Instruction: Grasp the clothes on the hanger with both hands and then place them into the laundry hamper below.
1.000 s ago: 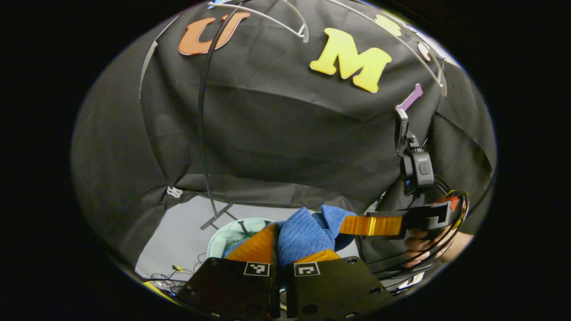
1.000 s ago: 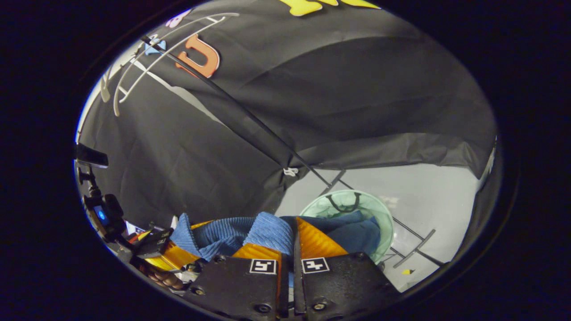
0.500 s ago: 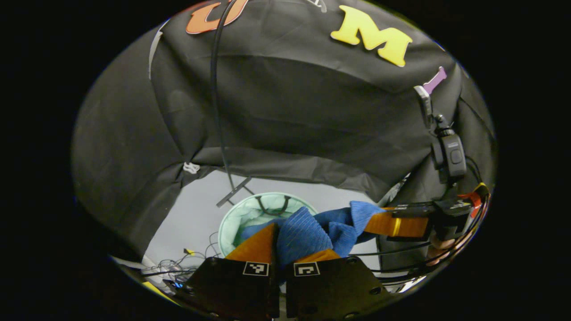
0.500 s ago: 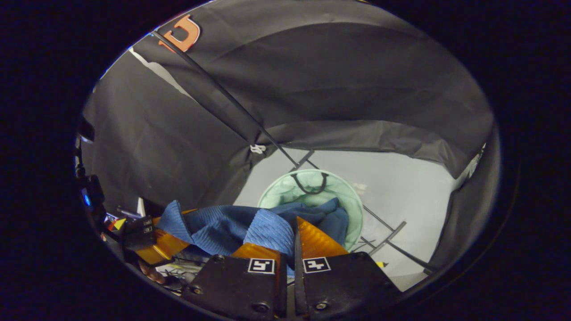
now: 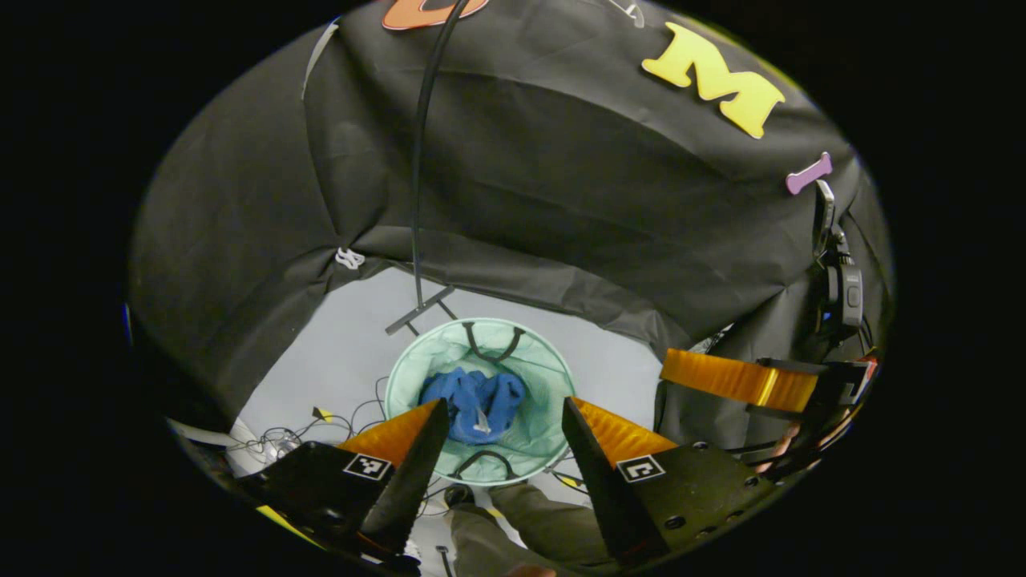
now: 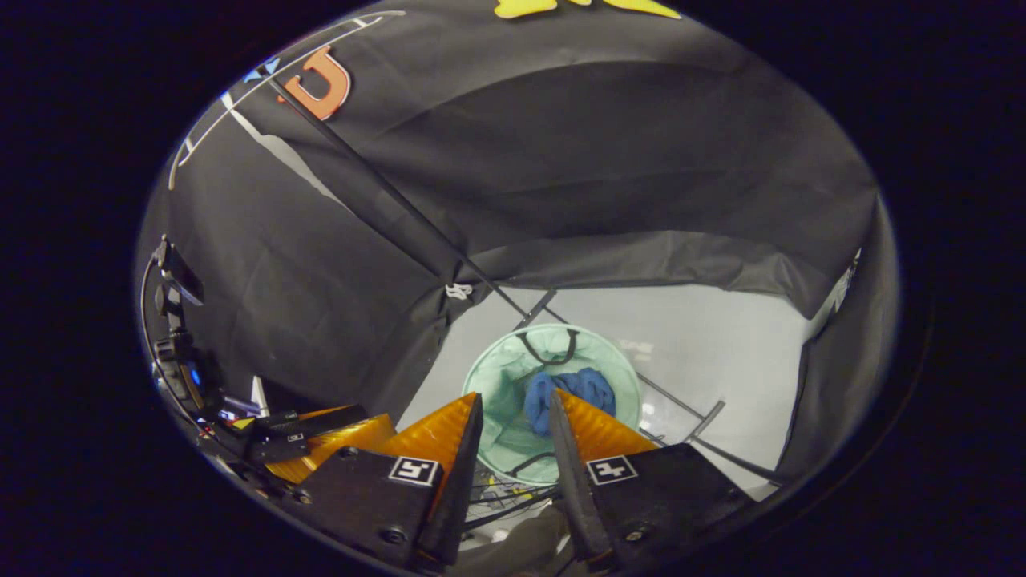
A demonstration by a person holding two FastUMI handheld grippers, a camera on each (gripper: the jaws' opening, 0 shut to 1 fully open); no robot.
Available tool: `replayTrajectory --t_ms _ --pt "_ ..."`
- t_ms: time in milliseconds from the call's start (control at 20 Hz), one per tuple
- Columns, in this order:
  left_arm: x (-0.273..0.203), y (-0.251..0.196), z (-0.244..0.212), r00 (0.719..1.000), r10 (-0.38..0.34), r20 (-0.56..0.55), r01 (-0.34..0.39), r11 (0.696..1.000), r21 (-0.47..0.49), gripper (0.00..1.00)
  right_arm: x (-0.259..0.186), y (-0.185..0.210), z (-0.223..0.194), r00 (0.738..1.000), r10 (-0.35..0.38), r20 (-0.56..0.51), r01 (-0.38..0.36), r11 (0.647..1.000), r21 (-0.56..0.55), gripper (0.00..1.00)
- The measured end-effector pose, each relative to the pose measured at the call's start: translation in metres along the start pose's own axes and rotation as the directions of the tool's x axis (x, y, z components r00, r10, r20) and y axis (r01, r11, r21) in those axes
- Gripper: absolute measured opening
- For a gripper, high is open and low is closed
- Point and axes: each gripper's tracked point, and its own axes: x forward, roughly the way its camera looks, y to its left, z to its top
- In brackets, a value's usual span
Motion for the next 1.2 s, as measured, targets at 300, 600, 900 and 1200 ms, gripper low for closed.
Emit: replayTrajectory --t_ms 300,600,900,1200 --pt "-0.048 0.011 0.012 0.994 0.074 0.082 -0.078 0.996 0.049 0.97 -0.052 0.012 0.011 0.988 -0.033 0.154 0.038 0.999 -0.034 0.98" --pt "-0.111 0.001 0.023 0.978 0.069 0.198 -0.1 0.984 0.151 0.98 -0.124 0.036 0.008 0.951 -0.084 0.297 0.105 0.993 -0.056 0.97" --pt "-0.176 -0.016 0.026 0.934 0.031 0.356 -0.107 0.975 0.197 0.97 -0.188 0.051 -0.021 0.889 -0.116 0.443 0.15 0.988 -0.042 0.97" --pt "-0.251 -0.035 0.025 0.84 -0.003 0.543 -0.127 0.971 0.201 0.97 -0.27 0.05 -0.036 0.797 -0.109 0.594 0.182 0.981 -0.064 0.98"
